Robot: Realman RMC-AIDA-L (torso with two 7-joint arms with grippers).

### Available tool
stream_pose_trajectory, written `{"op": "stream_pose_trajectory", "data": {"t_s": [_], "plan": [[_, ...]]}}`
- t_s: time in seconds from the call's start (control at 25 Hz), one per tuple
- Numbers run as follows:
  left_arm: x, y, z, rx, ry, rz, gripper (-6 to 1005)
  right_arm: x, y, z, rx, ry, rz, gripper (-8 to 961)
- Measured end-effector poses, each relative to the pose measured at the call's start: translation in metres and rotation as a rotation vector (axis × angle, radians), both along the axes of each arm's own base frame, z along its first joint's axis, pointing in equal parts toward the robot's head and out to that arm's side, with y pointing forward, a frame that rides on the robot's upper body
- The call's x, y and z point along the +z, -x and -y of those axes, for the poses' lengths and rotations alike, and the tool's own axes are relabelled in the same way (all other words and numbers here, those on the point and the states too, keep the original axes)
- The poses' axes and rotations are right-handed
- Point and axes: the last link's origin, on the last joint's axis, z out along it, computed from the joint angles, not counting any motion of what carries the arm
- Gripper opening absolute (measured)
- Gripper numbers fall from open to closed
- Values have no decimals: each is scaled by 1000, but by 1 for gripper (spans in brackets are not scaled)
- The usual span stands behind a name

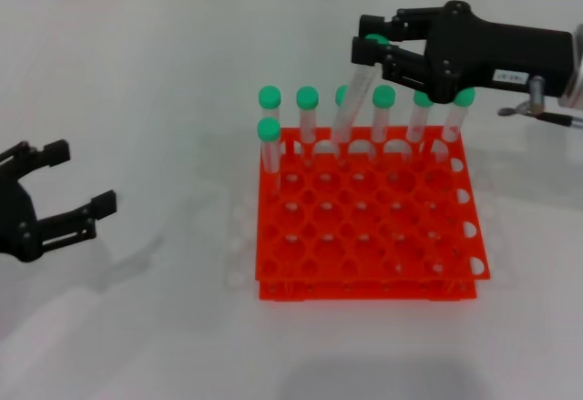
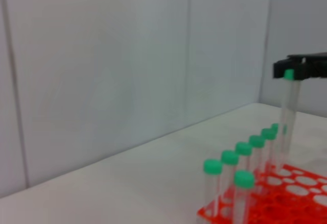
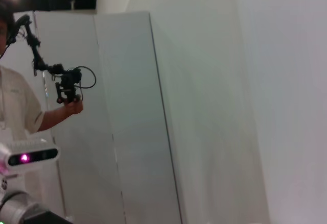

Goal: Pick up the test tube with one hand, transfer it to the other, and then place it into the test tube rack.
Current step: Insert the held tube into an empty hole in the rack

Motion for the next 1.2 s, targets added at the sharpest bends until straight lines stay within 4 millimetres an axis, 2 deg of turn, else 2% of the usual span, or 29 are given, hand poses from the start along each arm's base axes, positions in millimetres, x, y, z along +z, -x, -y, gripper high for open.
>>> {"op": "stream_pose_trajectory", "data": {"t_s": [0.16, 0.28, 0.64, 1.2], "plan": [[-9, 21, 3, 19, -39, 11, 895, -2, 11, -8, 3, 14, 32, 249], [-13, 27, 2, 33, -40, 24, 895, -2, 16, -12, -2, 19, 52, 249], [-21, 32, 3, 37, -37, 33, 894, -4, 34, -16, 26, 62, 99, 249], [-26, 32, -4, 35, -34, 34, 894, -23, 41, -14, 36, 75, 141, 249]]}}
